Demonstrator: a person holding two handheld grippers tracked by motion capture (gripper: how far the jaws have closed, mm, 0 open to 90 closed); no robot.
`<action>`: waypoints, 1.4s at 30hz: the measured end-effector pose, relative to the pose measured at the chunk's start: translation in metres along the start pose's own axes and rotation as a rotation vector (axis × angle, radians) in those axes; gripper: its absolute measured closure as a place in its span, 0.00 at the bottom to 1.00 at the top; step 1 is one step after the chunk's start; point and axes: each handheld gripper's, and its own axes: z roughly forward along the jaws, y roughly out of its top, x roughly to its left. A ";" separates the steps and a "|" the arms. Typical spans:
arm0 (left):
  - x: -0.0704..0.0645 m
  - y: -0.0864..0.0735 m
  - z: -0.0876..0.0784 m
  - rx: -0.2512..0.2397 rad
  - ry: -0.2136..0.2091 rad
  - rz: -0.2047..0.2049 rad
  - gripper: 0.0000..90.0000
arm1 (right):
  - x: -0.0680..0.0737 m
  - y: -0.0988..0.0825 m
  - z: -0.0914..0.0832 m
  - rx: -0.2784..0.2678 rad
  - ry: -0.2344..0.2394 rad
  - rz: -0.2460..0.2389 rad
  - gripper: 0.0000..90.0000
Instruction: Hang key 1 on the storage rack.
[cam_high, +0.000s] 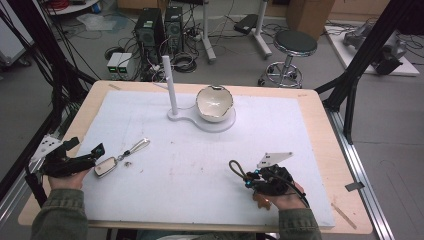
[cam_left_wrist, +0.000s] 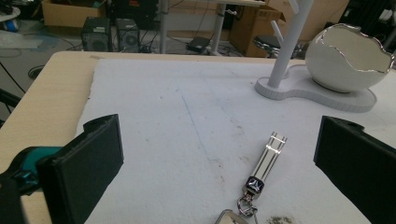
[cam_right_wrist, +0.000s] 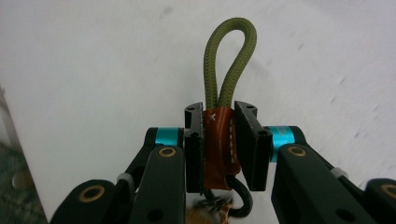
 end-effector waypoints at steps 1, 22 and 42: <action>0.000 0.000 0.000 -0.001 0.000 -0.001 0.02 | 0.000 0.002 -0.002 -0.017 -0.009 0.002 0.82; 0.000 -0.001 0.000 0.002 -0.007 -0.004 0.02 | 0.012 0.063 0.006 -0.075 0.039 -0.048 0.83; 0.001 -0.001 0.000 -0.004 -0.011 -0.020 0.02 | 0.000 0.109 0.023 -0.085 0.083 -0.035 0.83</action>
